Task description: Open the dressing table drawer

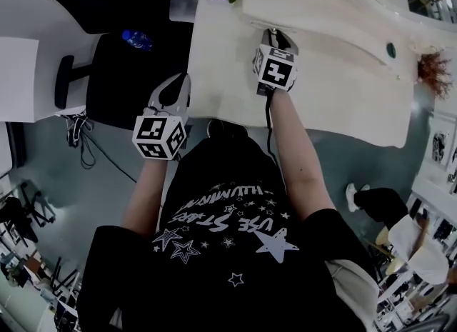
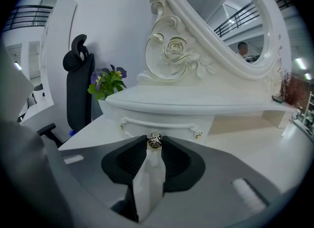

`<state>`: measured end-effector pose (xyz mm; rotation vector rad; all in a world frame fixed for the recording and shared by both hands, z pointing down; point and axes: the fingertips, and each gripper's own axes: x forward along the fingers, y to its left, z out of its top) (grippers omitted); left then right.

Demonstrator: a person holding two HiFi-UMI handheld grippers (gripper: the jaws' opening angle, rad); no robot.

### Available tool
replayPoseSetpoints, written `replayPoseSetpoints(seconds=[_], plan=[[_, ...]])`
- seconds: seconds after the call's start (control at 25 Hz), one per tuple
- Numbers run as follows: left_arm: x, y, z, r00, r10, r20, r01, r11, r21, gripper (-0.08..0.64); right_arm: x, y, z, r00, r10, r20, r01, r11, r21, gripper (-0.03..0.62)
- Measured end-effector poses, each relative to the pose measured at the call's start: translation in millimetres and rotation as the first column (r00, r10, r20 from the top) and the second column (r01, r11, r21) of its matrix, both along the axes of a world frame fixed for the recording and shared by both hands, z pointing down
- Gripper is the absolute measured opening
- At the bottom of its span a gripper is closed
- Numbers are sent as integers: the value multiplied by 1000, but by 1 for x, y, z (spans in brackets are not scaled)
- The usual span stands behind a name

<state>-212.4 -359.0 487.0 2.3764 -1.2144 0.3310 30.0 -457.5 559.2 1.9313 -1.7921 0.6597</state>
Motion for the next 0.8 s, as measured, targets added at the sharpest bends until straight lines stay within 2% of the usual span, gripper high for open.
replayPoseSetpoints(seconds=[0.16,0.56,0.8], plan=[[3,11,-3,999,-21,27,21,1000,5,2,-2,7,1,1000,-18,-8,18,1000,0,123],[-2,49,-4,984,-163,68,162,987,14,2,-9,22,-1,997,-72,20,72,997,-6,123],[9,63,-6,977,-200,74,199,980,23,2,-6,29,1,994,-102,32,103,995,-17,121]])
